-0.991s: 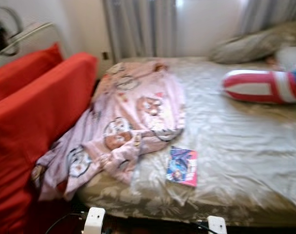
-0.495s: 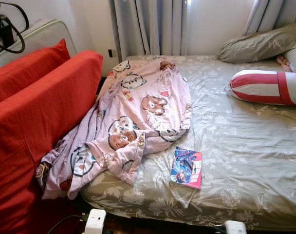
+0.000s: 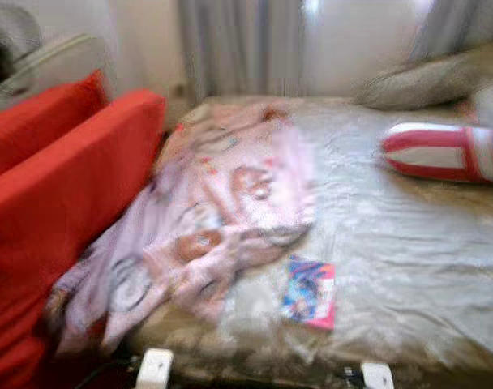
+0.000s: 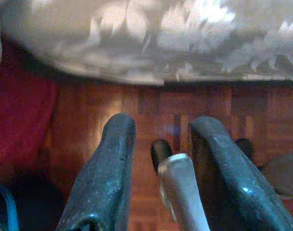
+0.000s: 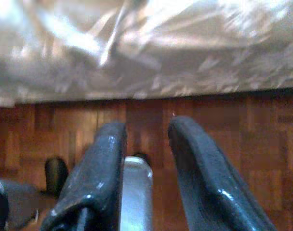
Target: Clean up the room
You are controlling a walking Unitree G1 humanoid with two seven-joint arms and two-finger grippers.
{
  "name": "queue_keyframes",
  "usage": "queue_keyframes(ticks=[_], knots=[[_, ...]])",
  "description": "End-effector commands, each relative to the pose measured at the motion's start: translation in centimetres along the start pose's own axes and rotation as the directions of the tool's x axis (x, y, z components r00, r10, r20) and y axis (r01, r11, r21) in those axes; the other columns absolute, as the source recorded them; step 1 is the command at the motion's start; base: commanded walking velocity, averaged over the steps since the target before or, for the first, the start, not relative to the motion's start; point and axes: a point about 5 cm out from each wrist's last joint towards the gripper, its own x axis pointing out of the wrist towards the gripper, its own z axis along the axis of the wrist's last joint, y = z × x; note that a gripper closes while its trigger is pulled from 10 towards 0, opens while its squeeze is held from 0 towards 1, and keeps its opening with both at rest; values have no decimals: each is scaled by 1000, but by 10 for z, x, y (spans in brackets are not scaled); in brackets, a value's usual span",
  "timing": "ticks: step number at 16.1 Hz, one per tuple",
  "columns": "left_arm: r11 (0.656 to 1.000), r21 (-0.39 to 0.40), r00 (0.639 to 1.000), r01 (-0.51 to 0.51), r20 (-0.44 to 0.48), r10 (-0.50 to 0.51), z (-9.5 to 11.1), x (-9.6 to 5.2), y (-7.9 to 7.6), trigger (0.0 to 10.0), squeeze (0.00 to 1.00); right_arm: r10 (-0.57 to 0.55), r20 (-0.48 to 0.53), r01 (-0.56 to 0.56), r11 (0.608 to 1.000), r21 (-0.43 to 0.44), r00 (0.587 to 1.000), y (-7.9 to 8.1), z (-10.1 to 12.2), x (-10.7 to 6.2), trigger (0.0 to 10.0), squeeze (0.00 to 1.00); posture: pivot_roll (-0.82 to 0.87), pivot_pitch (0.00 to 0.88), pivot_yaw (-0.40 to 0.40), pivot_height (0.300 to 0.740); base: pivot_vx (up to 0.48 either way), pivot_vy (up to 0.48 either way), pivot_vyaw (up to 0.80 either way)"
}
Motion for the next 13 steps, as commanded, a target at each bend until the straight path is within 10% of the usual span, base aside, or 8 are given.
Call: queue_keyframes(ticks=[1, 8, 11, 13], knots=[[1000, -3, 1000, 10, 10, -10, 3, 1, -5, 10000, 0, -19, 0, 19, 1000, 2, 1000, -6, -1, -1, 10000, 0, 14, 0, 6, 740, 277, 0, 0], [999, -38, 984, -1, 179, 7, 45, 6, 2, 10000, 0, -19, 157, 11, 999, 52, 987, -7, 35, 2, 10000, 0, 15, 0, 13, 740, 118, 0, 0], [998, -60, 938, 7, 348, 15, 84, 5, 6, 10000, 0, 18, 316, -21, 1000, 7, 948, 14, 83, 6, 10000, 0, 17, 0, 13, 740, 0, 0, 0], [998, -42, 827, 38, 563, -8, 133, -4, 6, 10000, 0, 48, 531, -63, 998, 9, 846, 26, 139, -1, 10000, 0, 5, 0, 16, 740, 0, 0, 0]])
